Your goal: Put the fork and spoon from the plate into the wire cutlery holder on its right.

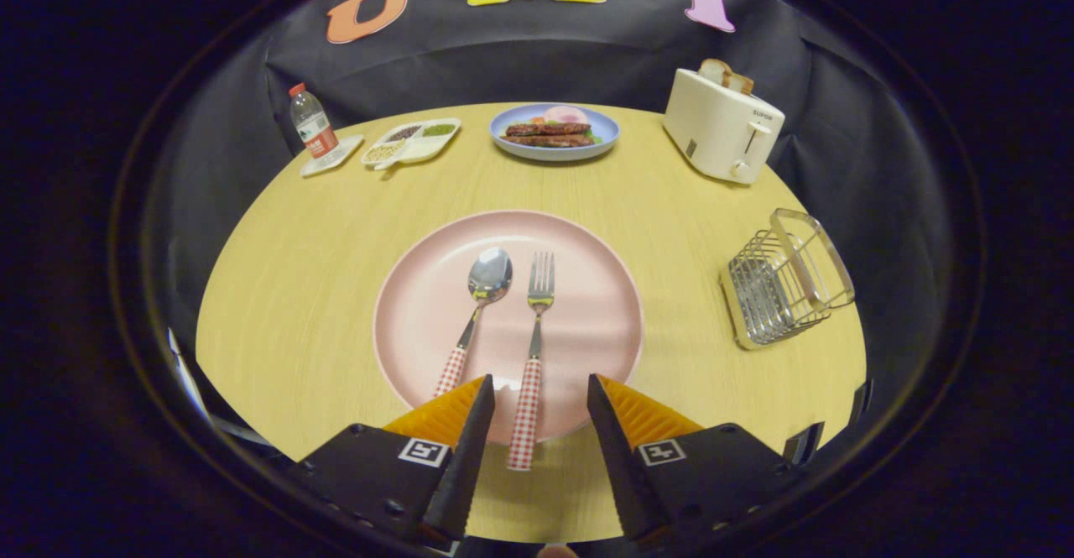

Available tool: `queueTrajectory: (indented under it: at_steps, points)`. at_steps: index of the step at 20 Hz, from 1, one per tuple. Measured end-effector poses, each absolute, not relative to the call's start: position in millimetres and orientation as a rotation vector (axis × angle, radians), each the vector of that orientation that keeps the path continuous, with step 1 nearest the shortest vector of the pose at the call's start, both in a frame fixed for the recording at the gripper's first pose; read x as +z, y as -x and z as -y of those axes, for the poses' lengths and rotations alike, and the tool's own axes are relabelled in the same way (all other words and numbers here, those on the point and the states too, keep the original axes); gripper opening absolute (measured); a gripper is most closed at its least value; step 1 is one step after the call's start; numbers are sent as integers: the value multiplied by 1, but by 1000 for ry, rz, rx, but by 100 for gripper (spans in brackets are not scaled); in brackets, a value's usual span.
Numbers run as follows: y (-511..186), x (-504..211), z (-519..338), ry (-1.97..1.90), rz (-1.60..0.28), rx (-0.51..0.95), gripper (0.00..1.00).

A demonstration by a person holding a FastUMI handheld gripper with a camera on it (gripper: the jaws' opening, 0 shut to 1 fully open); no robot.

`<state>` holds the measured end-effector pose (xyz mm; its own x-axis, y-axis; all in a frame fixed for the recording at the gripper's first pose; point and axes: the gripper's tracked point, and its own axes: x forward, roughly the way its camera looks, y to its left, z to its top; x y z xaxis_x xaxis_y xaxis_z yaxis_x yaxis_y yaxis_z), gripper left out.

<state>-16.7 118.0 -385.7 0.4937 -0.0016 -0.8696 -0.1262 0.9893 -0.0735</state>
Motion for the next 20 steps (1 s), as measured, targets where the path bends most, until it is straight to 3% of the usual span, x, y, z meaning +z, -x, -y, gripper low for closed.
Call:
queueTrajectory:
  at_steps: [3, 6, 7, 10, 20]
  points:
    - [15, -396, -116, 147, -1088, 73, 47]
    - [14, -399, -115, 138, -1116, 56, 15]
    - [13, -399, -115, 139, -1127, 58, 11]
    - [12, -393, -111, 129, -1152, 66, 4]
    - [14, -289, -77, 63, -1159, 125, 4]
